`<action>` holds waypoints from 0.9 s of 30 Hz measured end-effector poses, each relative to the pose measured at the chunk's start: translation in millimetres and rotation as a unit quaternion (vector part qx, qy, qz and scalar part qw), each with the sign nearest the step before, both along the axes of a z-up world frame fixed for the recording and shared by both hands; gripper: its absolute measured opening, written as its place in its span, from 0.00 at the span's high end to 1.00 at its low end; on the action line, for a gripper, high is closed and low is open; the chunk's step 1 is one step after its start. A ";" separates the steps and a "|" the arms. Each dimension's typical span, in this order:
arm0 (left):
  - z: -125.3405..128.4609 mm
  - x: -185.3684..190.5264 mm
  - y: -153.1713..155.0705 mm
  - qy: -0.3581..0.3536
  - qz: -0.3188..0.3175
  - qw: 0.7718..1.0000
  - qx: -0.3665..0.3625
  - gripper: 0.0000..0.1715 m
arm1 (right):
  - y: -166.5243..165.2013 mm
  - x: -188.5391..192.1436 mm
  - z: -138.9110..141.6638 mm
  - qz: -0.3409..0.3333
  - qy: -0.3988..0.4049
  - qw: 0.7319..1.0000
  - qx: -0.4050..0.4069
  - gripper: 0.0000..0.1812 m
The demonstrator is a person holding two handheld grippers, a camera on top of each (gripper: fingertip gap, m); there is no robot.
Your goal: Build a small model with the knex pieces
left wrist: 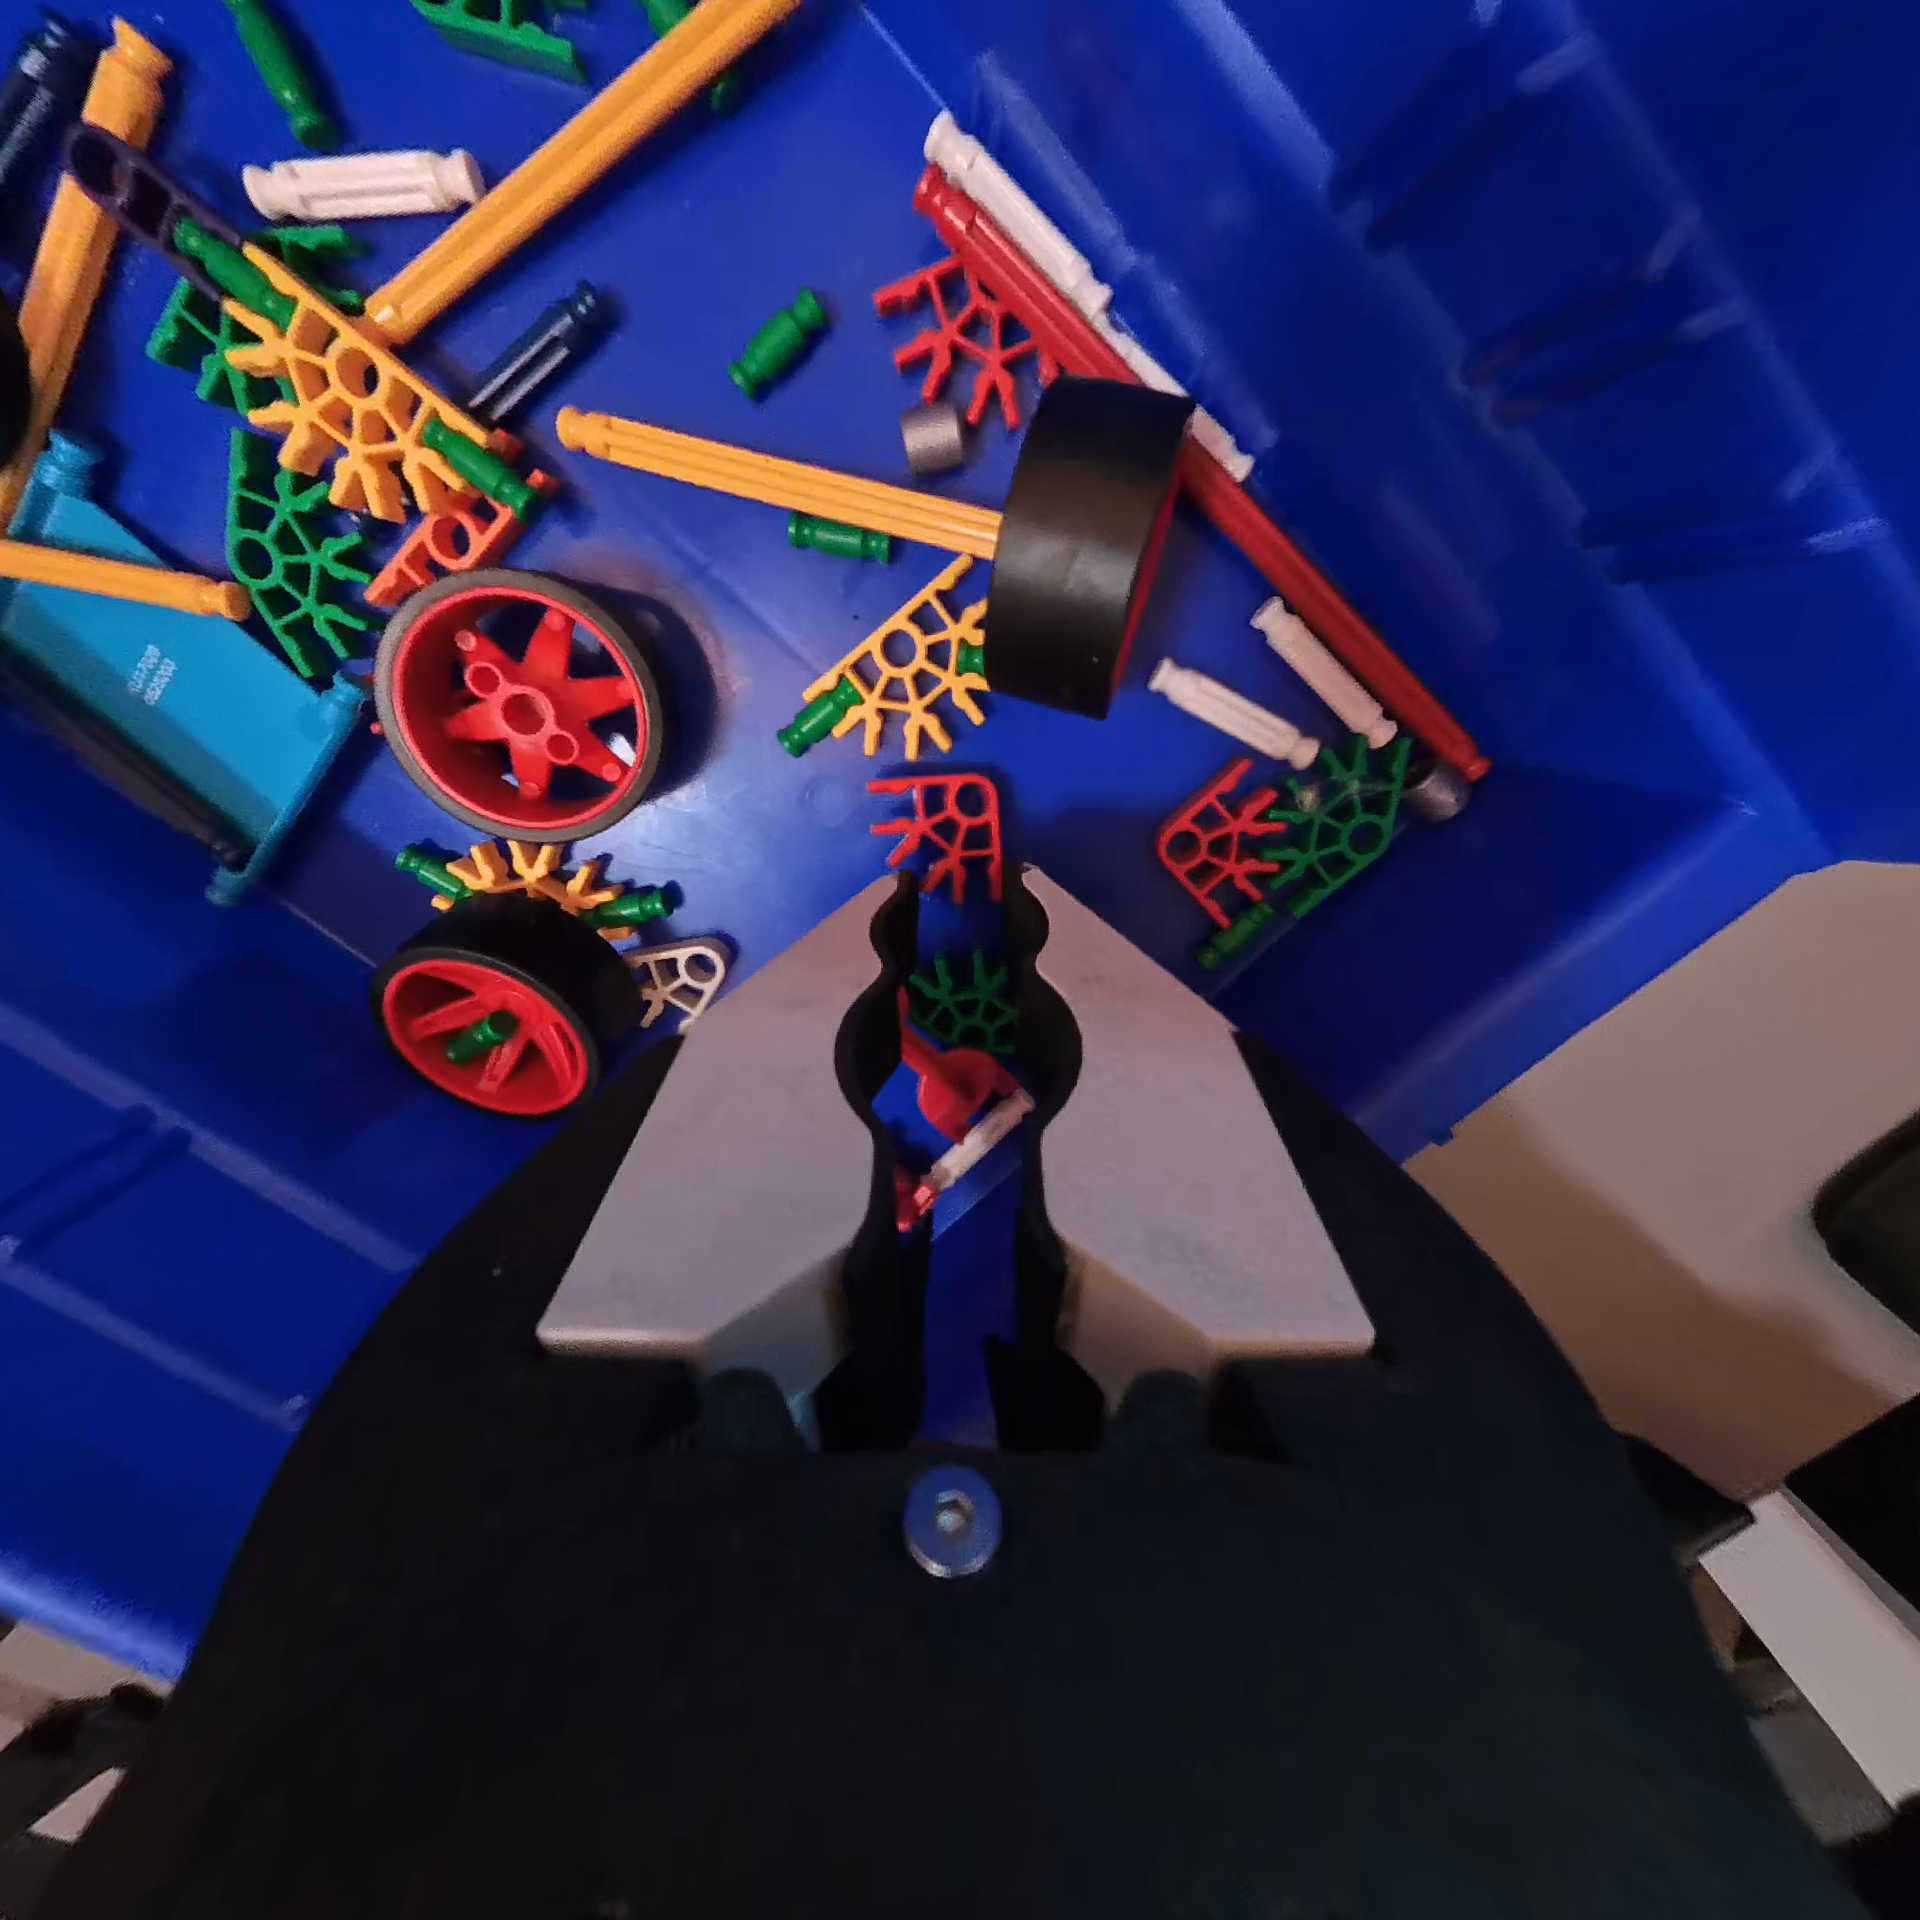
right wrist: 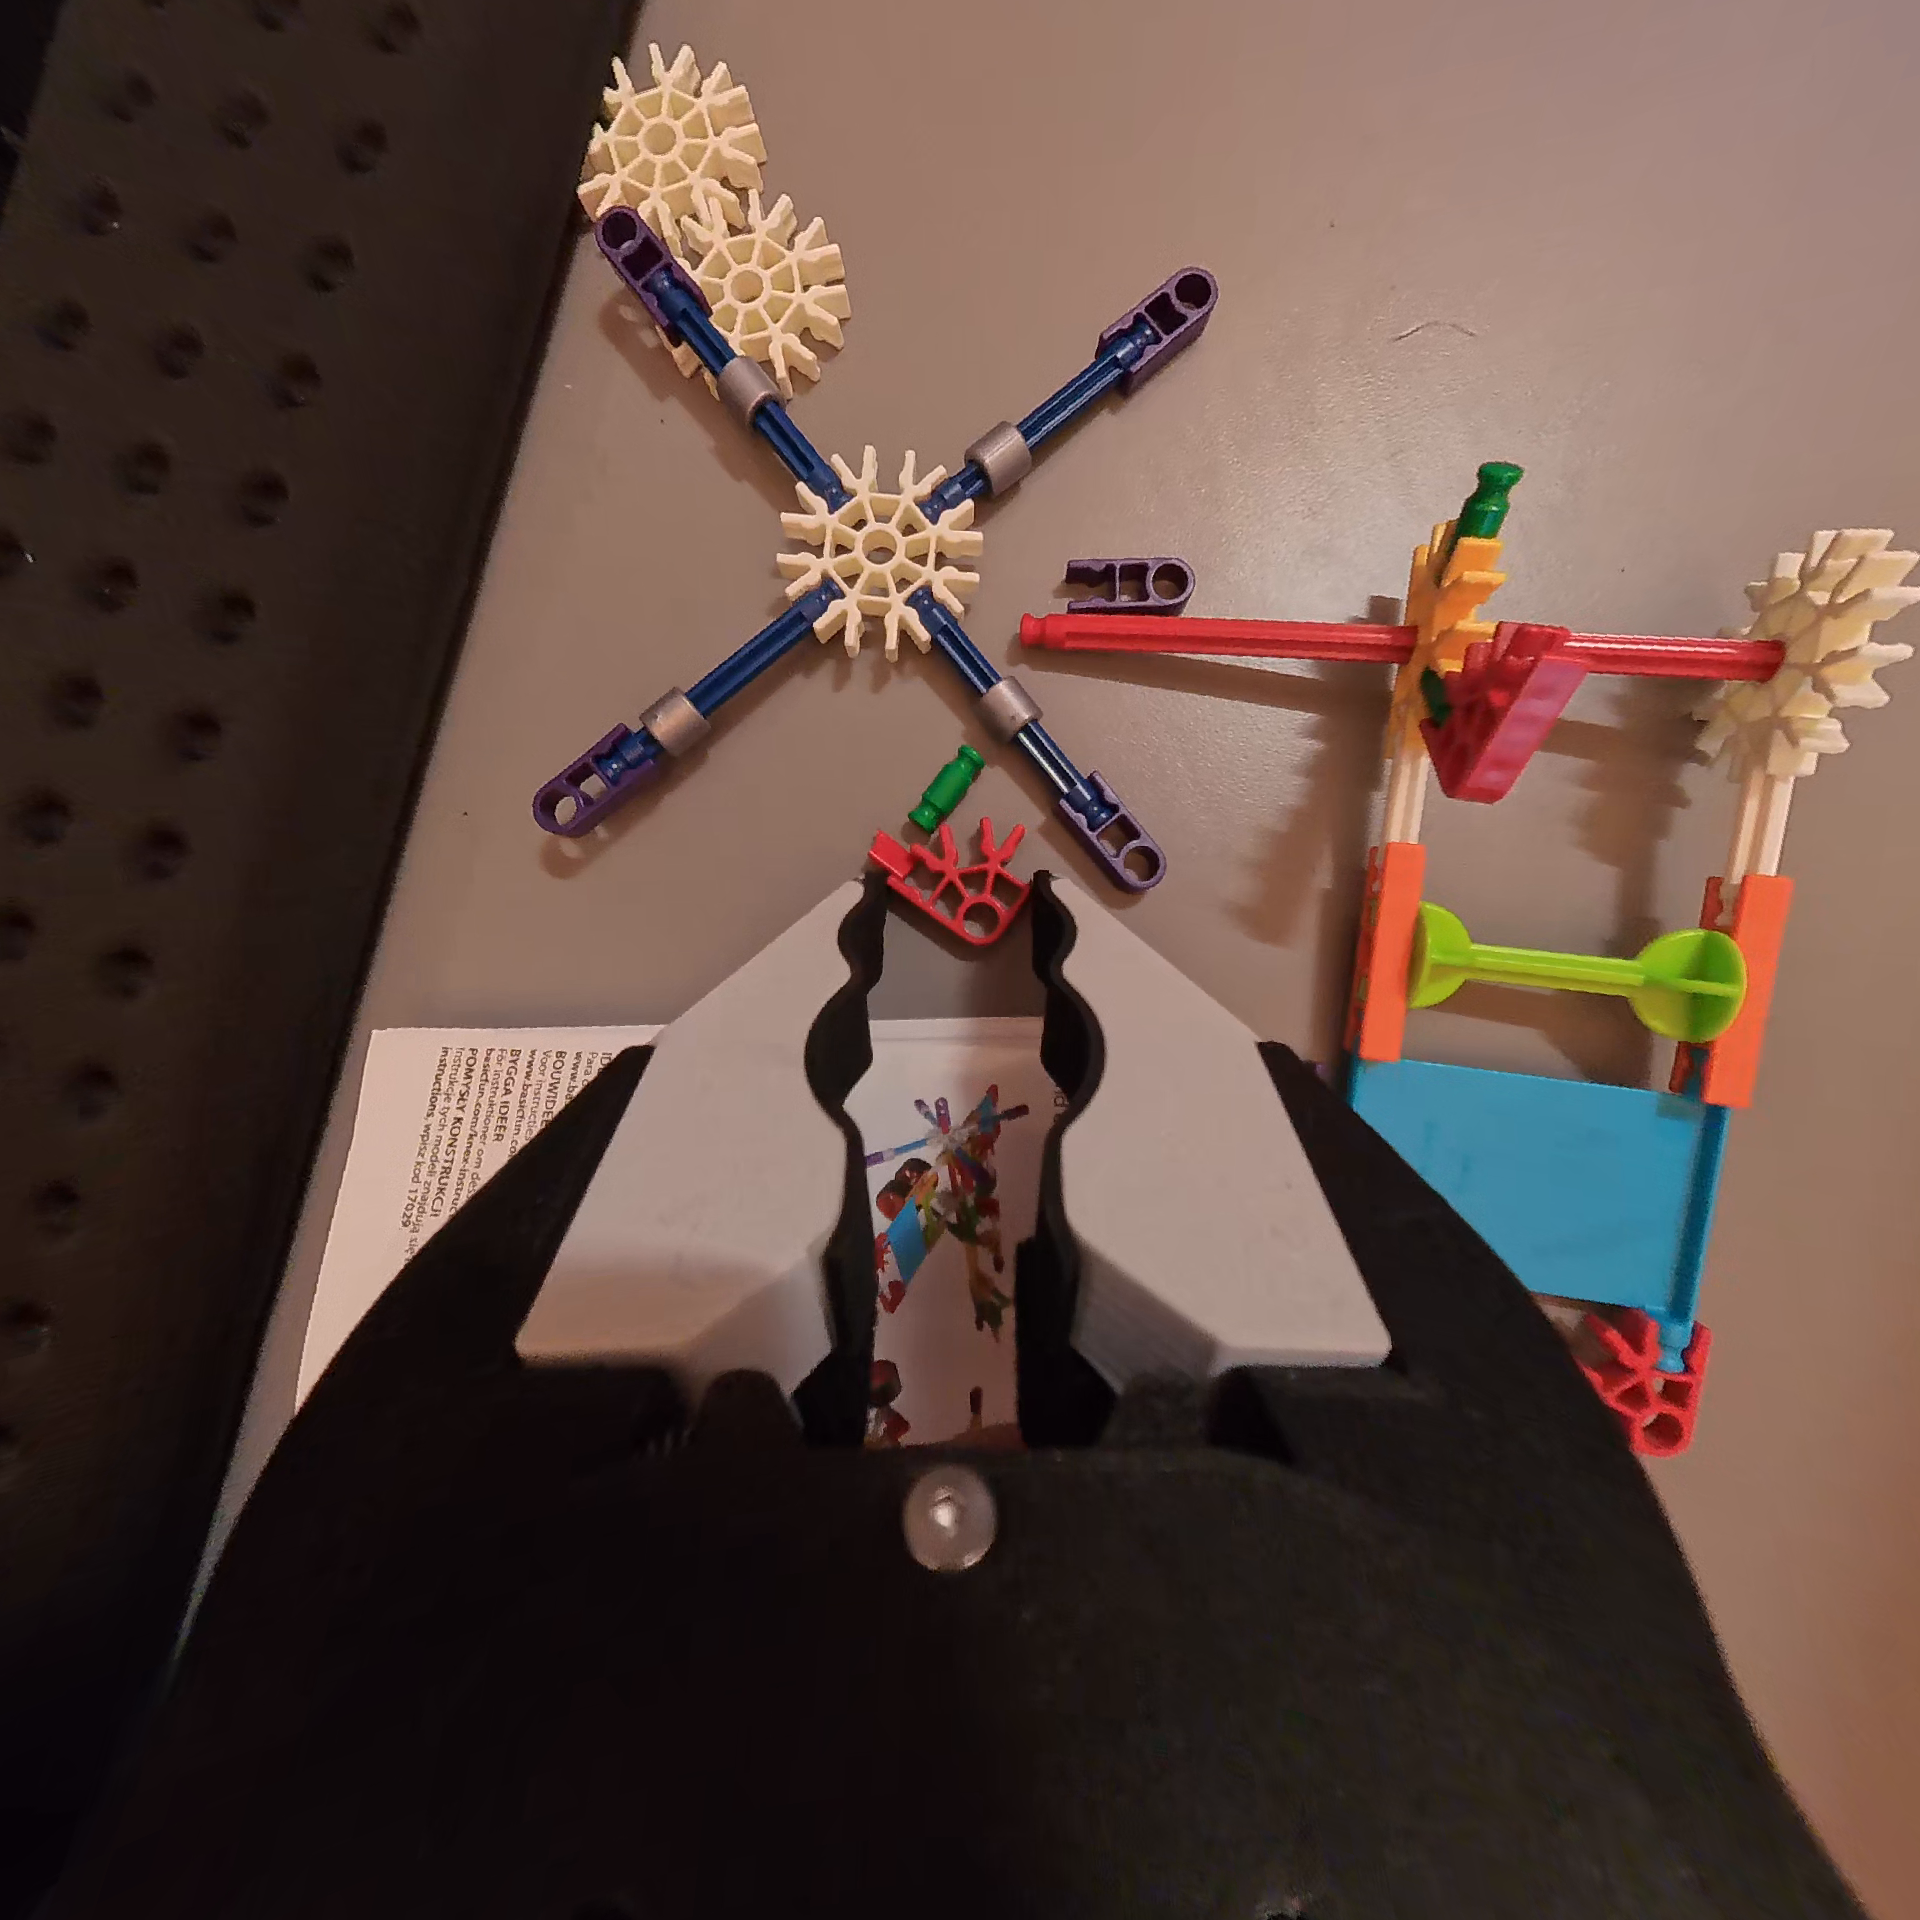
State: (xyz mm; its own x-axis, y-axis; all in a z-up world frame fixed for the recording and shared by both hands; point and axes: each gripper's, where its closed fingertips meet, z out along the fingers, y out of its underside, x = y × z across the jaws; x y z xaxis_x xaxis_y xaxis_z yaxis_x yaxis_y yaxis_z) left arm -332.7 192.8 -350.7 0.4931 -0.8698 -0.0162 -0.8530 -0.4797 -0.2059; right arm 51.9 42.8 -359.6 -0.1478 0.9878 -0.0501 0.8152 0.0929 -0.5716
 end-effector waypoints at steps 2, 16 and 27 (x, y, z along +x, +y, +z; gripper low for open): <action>2.1 1.1 5.2 0.002 0.005 1.000 0.019 0.86 | 0.0 -0.2 0.1 0.000 0.001 1.000 -0.001 0.86; 6.9 0.1 9.3 0.014 0.005 0.998 0.057 0.89 | 1.7 0.6 5.5 -0.004 0.005 1.000 0.008 0.85; 156.8 110.7 -19.7 -0.040 -0.122 0.916 0.380 0.89 | 55.3 -11.8 102.0 -0.133 0.222 0.963 0.072 0.84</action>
State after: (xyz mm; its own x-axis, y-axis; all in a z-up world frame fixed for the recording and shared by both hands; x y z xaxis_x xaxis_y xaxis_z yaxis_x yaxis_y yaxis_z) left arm -222.0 173.1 -193.8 0.3107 -0.7068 -0.6356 -0.8835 0.0319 -0.4674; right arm 40.1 98.1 -257.6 0.1366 0.9856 0.1000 0.4989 0.0188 -0.8665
